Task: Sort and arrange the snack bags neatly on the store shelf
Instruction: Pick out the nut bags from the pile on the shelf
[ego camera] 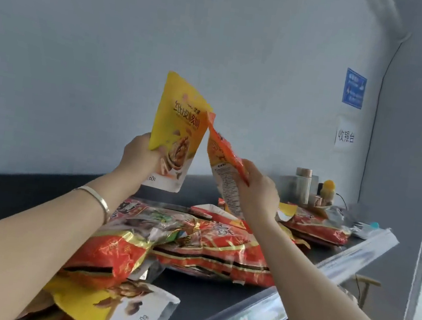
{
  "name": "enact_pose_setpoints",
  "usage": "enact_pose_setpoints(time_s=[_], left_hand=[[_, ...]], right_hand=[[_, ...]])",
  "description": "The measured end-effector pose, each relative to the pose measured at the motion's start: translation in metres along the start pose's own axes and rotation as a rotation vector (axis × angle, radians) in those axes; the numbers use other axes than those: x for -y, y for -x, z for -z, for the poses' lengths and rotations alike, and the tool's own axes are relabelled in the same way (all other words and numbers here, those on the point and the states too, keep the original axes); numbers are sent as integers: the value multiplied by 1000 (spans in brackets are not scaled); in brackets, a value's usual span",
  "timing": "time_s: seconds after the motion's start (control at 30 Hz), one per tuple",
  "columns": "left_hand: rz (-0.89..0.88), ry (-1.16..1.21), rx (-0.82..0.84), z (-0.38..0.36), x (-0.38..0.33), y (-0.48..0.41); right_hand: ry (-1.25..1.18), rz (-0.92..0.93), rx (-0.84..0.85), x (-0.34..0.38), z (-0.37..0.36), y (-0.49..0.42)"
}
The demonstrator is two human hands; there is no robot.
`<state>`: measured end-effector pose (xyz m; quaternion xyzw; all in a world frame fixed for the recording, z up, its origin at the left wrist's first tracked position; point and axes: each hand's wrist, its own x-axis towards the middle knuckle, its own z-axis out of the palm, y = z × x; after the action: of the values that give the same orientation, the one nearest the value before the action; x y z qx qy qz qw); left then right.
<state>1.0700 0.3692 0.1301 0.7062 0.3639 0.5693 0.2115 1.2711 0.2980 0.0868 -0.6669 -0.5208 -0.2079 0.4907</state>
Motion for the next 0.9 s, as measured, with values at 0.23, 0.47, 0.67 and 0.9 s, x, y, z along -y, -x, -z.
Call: enact_pose_setpoints(time_s=[0.23, 0.47, 0.67, 0.9], left_hand=[[45, -214, -41, -18, 9, -21], [-41, -417, 31, -46, 0, -42], [-116, -575, 133, -72, 4, -55], [-203, -923, 717, -91, 35, -43]], right_hand=[[302, 116, -4, -35, -44, -24], [522, 104, 54, -63, -54, -40], [647, 24, 762, -80, -56, -35], [210, -51, 654, -90, -45, -39]])
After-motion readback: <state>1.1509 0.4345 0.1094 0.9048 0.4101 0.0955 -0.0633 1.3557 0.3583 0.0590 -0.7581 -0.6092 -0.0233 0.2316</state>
